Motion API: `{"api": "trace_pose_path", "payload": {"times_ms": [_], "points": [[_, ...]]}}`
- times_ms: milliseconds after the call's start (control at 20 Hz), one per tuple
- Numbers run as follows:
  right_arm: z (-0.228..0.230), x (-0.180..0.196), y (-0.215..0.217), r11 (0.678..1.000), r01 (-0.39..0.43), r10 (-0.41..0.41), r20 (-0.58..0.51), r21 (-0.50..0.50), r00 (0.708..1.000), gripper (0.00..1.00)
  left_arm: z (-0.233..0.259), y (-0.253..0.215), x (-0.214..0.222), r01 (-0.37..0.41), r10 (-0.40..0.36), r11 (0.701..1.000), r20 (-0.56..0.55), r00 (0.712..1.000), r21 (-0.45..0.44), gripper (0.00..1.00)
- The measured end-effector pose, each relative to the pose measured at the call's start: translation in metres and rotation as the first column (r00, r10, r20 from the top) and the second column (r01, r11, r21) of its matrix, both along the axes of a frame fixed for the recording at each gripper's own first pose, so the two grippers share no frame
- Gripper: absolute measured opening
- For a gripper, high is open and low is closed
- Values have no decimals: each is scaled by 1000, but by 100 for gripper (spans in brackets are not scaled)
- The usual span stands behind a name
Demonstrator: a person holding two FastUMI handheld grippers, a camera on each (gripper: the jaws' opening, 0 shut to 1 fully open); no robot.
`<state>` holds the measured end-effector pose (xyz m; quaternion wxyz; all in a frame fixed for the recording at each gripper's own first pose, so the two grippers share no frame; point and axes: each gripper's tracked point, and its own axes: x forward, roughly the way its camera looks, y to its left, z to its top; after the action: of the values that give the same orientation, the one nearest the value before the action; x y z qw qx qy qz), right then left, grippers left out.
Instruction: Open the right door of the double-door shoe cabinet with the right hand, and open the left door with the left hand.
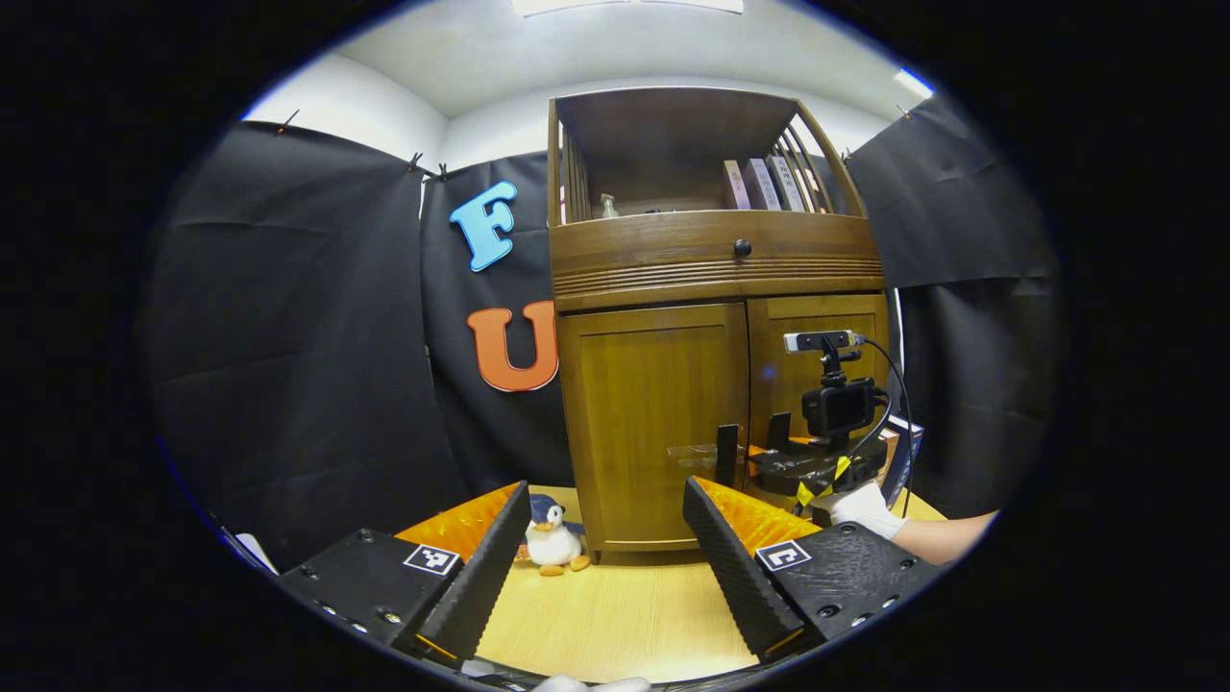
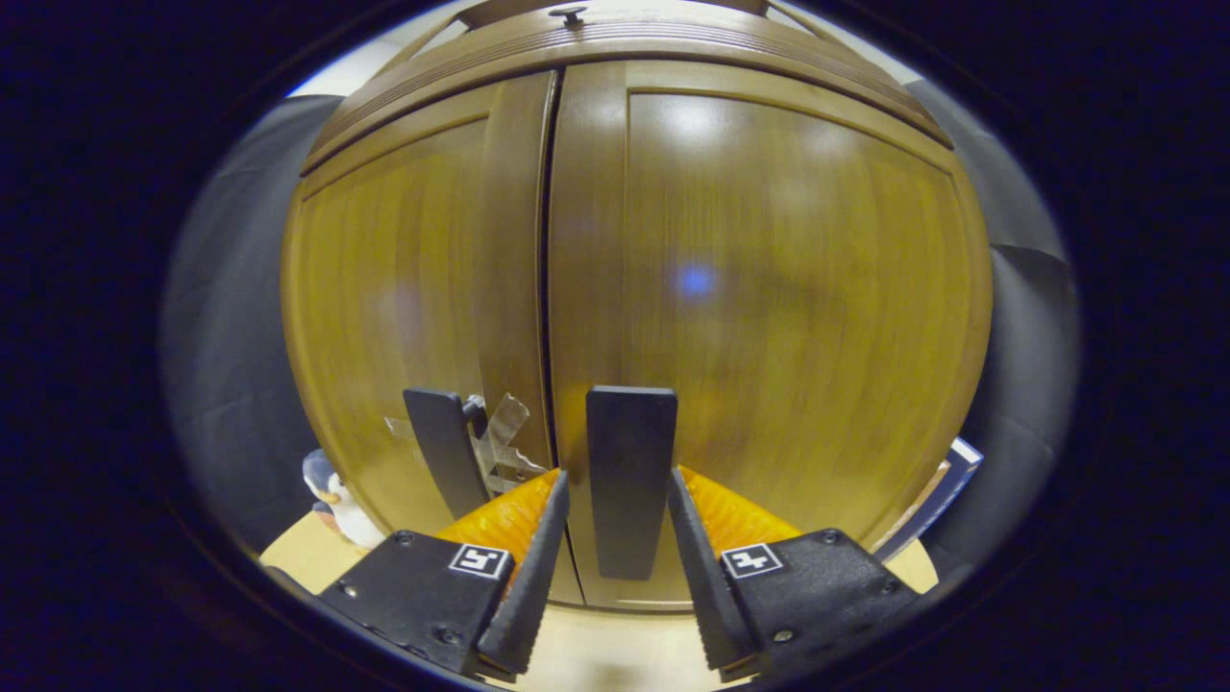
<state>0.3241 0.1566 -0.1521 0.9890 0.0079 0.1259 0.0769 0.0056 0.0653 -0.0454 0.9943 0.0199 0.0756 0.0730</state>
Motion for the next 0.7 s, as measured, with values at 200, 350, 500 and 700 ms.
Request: {"api": "trace_pose_path", "payload": {"times_ms": [200,350,500,700], "points": [[-1,1,-3,1000,21,-21,-2,-1,1000,37,1,7,-5,-20,20,1000,-1,1000,-10,96],[-1,-1,-3,1000,4,-4,-9,8,1000,34,0,11,-9,-26,26,1000,3,1000,-9,96],[-2,-12,-6,1000,-10,10,-23,3,1000,31,1,14,-15,-30,30,999,14,999,-16,96],[-2,-35,-12,999,-37,37,-23,-4,999,30,-6,15,-23,-25,26,999,7,1000,-23,96]]}}
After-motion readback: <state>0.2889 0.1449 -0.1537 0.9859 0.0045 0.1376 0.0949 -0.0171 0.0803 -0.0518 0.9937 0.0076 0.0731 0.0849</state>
